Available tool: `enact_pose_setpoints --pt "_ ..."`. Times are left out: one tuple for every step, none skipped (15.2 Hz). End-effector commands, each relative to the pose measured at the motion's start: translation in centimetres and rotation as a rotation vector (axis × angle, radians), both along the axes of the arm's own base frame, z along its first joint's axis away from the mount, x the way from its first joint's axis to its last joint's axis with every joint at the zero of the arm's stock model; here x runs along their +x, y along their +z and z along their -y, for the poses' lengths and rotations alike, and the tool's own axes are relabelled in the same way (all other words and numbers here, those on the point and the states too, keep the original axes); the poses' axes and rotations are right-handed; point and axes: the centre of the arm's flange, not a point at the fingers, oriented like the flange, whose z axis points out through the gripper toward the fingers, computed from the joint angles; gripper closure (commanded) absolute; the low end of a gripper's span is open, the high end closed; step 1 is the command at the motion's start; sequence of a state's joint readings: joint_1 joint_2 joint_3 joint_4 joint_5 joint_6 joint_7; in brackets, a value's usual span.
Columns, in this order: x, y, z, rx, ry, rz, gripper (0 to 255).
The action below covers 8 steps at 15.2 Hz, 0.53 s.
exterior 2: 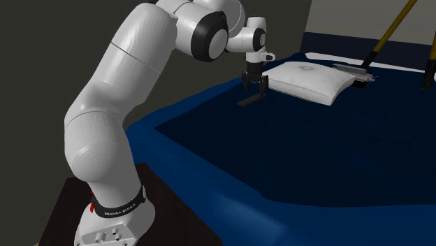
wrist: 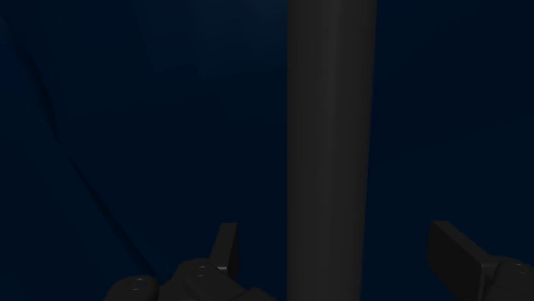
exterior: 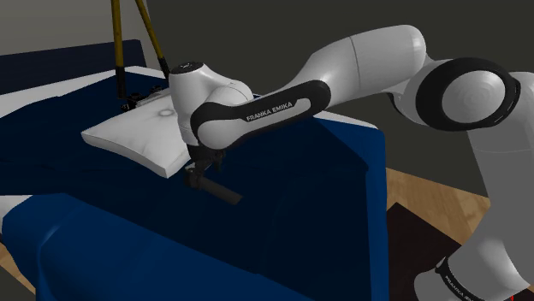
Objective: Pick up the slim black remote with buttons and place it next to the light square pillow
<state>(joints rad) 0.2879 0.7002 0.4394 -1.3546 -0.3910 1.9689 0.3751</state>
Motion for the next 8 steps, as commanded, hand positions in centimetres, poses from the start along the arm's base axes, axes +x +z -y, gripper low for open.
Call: enact_pose_setpoints --pt "-0.1 2.0 -0.1 0.000 0.000 0.000 0" --pt "-0.1 3.3 -0.2 0.000 0.000 0.000 0" --pt "-0.2 4.3 -0.3 0.000 0.000 0.000 0" --pt "-0.2 4.3 -0.3 0.000 0.000 0.000 0" --pt "-0.2 4.3 -0.3 0.000 0.000 0.000 0" --pt "-0.2 4.3 -0.3 0.000 0.000 0.000 0" --pt "-0.2 4.3 -0.3 0.000 0.000 0.000 0" --pt "-0.2 4.3 -0.3 0.000 0.000 0.000 0"
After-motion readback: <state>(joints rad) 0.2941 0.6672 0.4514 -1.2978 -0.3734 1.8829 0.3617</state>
